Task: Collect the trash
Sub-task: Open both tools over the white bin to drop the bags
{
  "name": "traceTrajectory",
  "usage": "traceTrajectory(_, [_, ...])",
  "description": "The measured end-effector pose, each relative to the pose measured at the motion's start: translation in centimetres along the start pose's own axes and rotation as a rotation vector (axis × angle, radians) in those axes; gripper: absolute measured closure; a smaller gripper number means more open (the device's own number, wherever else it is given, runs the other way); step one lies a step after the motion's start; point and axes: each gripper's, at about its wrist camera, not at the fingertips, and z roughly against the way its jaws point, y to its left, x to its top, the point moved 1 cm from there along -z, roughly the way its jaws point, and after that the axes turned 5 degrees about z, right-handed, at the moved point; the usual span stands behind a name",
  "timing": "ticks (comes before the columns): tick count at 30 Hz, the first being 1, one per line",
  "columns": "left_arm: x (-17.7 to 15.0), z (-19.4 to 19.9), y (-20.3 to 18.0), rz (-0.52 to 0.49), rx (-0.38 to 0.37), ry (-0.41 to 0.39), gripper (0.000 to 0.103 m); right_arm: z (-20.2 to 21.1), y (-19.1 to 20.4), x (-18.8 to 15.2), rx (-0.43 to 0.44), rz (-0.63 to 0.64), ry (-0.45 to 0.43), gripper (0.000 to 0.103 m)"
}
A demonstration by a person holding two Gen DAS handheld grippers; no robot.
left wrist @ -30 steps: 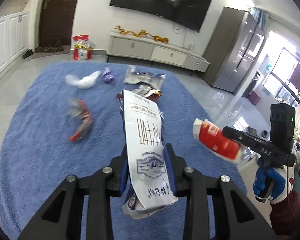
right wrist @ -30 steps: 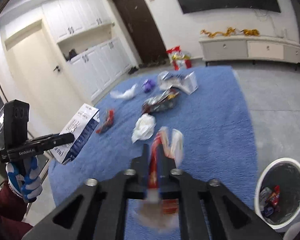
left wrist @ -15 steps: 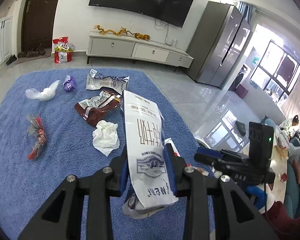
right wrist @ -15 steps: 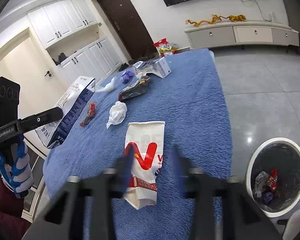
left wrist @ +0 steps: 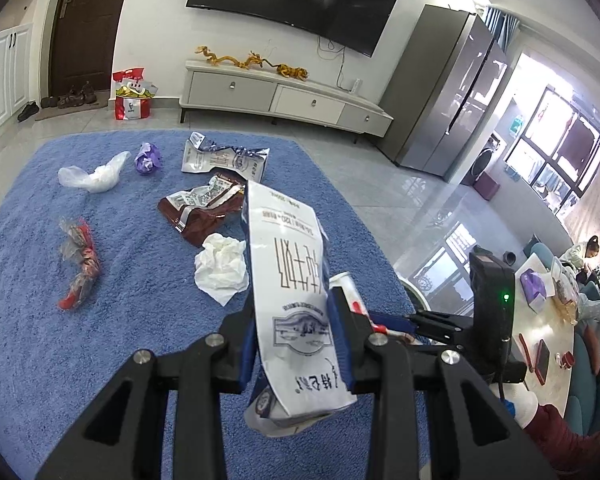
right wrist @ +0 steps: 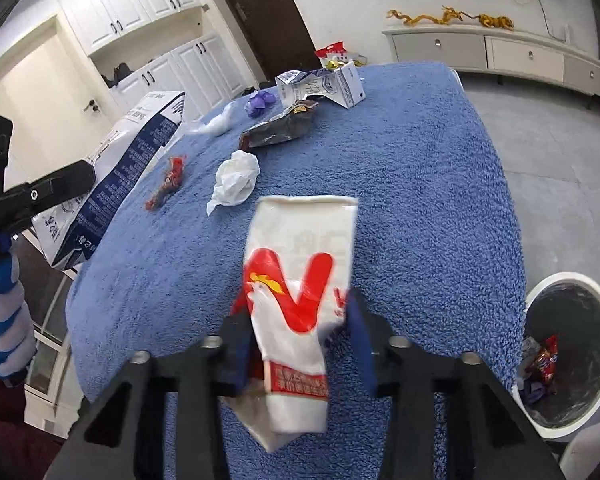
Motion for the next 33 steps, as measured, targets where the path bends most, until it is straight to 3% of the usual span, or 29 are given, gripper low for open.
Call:
traceTrajectory(1, [0.0, 0.0, 0.0, -0.001, 0.000, 0.000, 0.072, 0.2, -0.1, -0.1, 0.005, -0.001, -0.006, 0.082])
traceTrajectory(2, [0.0, 0.0, -0.1, -0.003, 0.001, 0.001, 0.072, 0.4, -0.1, -0.1, 0.010, 0.000, -0.018, 0.084])
traceTrajectory(8, [0.5, -0.7, -1.5, -0.027, 0.003, 0.013, 0.072, 2.2, -1.1, -0.1, 0.024, -0.040, -0.099, 0.089])
traceTrajectory(14, [1.5, -3.4, -5.3, -0.087, -0.035, 0.052, 0.072, 7.4, -5.9, -1.0, -0.055, -0.136, -0.225, 0.089])
traceTrajectory(21, [2.1, -10.0, -12.9, -0.206, -0.125, 0.142, 0.072, 12.0, -14.5, -4.5, -0.234, -0.297, -0.254, 0.088])
traceTrajectory(28, [1.6, -18.7, -21.4, -0.311, -0.192, 0.256, 0.072, 13.1, -21.4, -7.9, -0.337, -0.450, -0.229, 0.088])
traceTrajectory(33, [1.4, -24.2, -25.0, -0.324, -0.190, 0.313, 0.069, 12.9, -24.3, -8.3, -0.397, -0.498, -0.221, 0.077])
